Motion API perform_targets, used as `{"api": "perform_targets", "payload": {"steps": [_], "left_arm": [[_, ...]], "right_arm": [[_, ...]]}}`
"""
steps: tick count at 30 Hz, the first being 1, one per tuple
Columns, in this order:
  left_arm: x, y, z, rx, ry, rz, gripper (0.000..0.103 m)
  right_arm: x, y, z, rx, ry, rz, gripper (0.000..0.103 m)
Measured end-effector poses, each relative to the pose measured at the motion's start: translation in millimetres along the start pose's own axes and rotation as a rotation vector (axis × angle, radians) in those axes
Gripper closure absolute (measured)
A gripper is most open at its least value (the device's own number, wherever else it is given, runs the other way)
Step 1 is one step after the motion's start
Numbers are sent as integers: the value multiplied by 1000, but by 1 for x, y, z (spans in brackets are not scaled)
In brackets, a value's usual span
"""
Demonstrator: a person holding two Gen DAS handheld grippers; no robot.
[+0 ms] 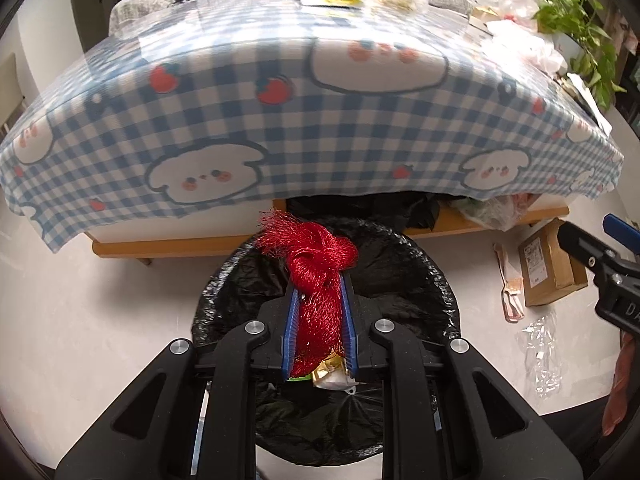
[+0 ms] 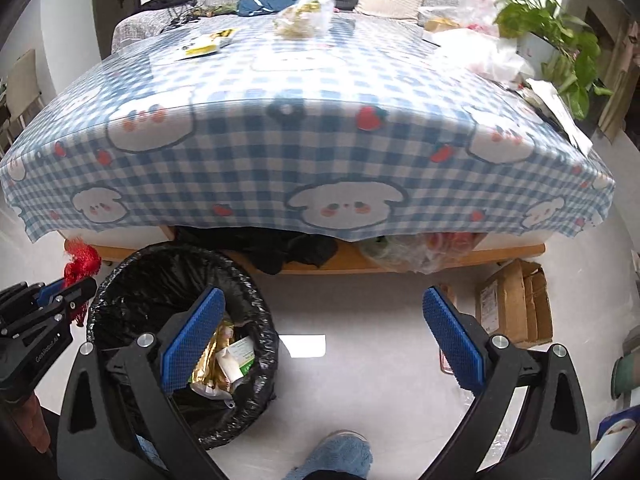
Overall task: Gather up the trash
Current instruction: 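Open the right tool to drop the tissue while the left tool drops the red net, then withdraw both open tools from the bin back toward the bed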
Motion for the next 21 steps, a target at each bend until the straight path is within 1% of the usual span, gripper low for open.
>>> {"api": "perform_targets", "payload": {"steps": [3, 7, 9, 12, 21], "left_arm": [[3, 9, 3, 16, -7, -2, 85], [11, 16, 6, 31, -19, -7, 84], [15, 19, 8, 36, -30, -12, 80], [22, 21, 11, 39, -46, -9, 80], [29, 27, 15, 52, -53, -3, 78]], "right_arm": [[1, 6, 3, 8, 8, -23, 8], [9, 11, 10, 18, -4, -29, 8], [13, 14, 13, 31, -11, -31, 8], [19, 16, 18, 43, -22, -38, 8], [24, 16, 21, 51, -29, -39, 8]]}}
Point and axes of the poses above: each gripper's, at about its wrist camera, not at the fingertips, and x roughly the way its jaws point, y to its right, z to its underside, the point moved 2 cm from there along x, roughly the way its jaws point, and after that the axes turned 13 degrees about -z, right-handed, at the moved point
